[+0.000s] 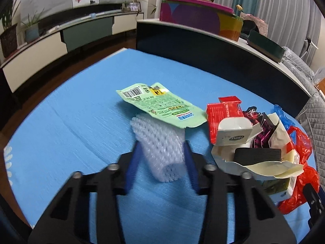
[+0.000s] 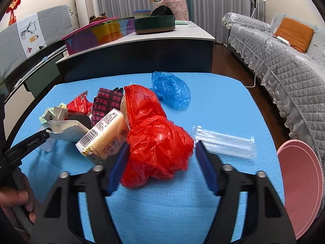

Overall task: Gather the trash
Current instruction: 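Grasp the white foam net with left tool while right tool grasps red bag, then carry the foam net and red bag with both tools to the pink bucket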

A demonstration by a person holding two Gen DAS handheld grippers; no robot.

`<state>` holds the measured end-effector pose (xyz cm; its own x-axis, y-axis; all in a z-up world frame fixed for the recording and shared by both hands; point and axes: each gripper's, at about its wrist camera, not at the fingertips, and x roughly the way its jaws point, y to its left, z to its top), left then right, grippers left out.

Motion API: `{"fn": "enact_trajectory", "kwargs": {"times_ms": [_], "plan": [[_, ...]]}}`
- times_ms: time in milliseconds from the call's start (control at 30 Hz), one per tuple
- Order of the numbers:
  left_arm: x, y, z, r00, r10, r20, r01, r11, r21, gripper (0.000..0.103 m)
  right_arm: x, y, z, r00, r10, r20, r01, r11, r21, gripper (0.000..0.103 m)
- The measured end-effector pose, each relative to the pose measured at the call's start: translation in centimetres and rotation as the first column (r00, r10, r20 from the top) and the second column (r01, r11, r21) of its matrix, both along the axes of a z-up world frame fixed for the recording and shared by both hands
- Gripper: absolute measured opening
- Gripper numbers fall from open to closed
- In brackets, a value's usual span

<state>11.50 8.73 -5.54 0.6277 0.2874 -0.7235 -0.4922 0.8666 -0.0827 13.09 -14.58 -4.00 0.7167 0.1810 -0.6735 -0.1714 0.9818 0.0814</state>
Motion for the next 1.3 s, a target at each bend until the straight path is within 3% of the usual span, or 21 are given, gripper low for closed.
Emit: {"fn": "enact_trajectory", "kwargs": {"times_ms": [100, 333, 800, 1300], "plan": [[-0.5, -0.2, 0.6, 1.0, -0.008, 0.009, 0.008, 1.0, 0.014, 0.016, -0.2, -0.1, 0.0, 1.0, 0.0, 0.002, 0.0, 1.0, -0.004, 0.049], [-2.1, -0.2, 1.6, 0.999, -0.019, 0.04, 0.019, 1.0, 0.006, 0.013, -1.6, -1.1, 1.3, 0.999, -0.023, 0.036, 0.023, 1.0, -0.001, 0.039], [-6.8, -2.9, 5.5, 0.984, -0.118, 0.134, 0.107, 0.99, 0.088, 0.013, -5.9, -3.1, 4.9, 0.987, -0.068, 0.143, 0.07, 0.998, -0.005, 0.038], [-7.7, -9.1, 7.4, 0.93, -0.317, 0.186, 0.279, 0.938, 0.204, 0.013, -7.9, -8.1, 7.2, 0.967, -0.149, 0.206, 0.147, 0.989, 0.028, 0.038]]}}
